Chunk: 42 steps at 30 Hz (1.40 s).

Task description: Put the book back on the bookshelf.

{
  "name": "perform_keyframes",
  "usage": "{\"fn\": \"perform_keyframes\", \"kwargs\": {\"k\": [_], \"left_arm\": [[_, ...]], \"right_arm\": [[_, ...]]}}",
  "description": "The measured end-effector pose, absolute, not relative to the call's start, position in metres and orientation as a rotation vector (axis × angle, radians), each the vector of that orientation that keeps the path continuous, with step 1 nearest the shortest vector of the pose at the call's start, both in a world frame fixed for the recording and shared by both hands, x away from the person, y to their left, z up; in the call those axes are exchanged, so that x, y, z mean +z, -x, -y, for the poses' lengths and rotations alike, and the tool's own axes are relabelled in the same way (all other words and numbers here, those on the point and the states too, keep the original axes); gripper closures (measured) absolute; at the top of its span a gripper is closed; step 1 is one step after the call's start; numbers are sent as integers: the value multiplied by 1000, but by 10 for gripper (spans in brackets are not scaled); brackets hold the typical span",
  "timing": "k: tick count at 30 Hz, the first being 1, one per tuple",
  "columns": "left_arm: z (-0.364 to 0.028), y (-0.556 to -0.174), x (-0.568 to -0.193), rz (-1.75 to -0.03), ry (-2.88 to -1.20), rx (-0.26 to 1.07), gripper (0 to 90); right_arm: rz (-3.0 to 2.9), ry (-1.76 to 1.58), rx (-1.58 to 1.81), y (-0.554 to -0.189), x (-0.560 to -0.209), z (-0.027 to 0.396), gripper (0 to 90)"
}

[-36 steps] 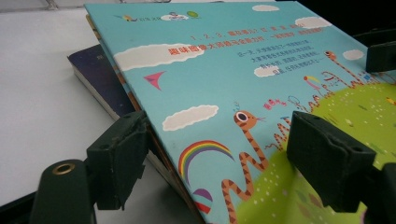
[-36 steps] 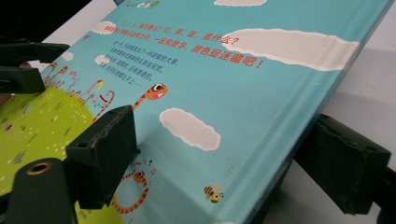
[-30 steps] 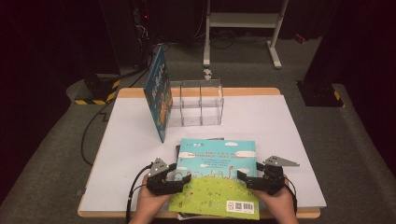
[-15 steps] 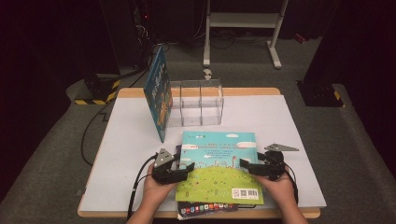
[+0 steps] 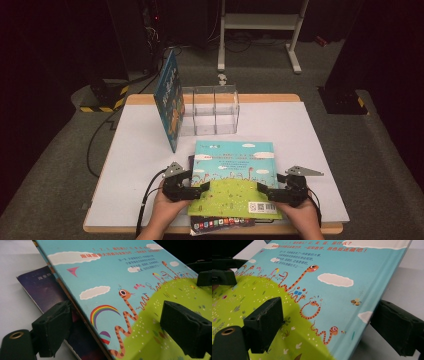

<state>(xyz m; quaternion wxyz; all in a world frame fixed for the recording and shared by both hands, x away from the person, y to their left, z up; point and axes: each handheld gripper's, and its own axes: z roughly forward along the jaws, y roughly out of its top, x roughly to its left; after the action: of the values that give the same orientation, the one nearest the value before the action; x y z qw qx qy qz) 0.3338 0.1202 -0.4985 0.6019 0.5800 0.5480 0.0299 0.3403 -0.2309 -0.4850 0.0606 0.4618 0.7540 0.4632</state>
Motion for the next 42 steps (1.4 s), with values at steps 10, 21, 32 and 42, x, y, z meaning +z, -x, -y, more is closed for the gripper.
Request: {"fn": "perform_keyframes", "kwargs": {"k": [10,21,32,42], "left_arm": [[-113,-333,-499,-1260,-1370,13,66],[-114,-332,-495,-1246,-1393,35,91],[-115,-326,-485,-1201,-1368,110,152],[-114,-323,-473,-1159,-1320,176,217]], "right_arm": [[-2304,-1398,1421,-346,-488,230,101],[-2322,-1435,1409,-350,-486,228,120],[-2250,-1362,1415,-341,-472,227,158],[-2164,-1295,1442,-335,-460,229,223]]}}
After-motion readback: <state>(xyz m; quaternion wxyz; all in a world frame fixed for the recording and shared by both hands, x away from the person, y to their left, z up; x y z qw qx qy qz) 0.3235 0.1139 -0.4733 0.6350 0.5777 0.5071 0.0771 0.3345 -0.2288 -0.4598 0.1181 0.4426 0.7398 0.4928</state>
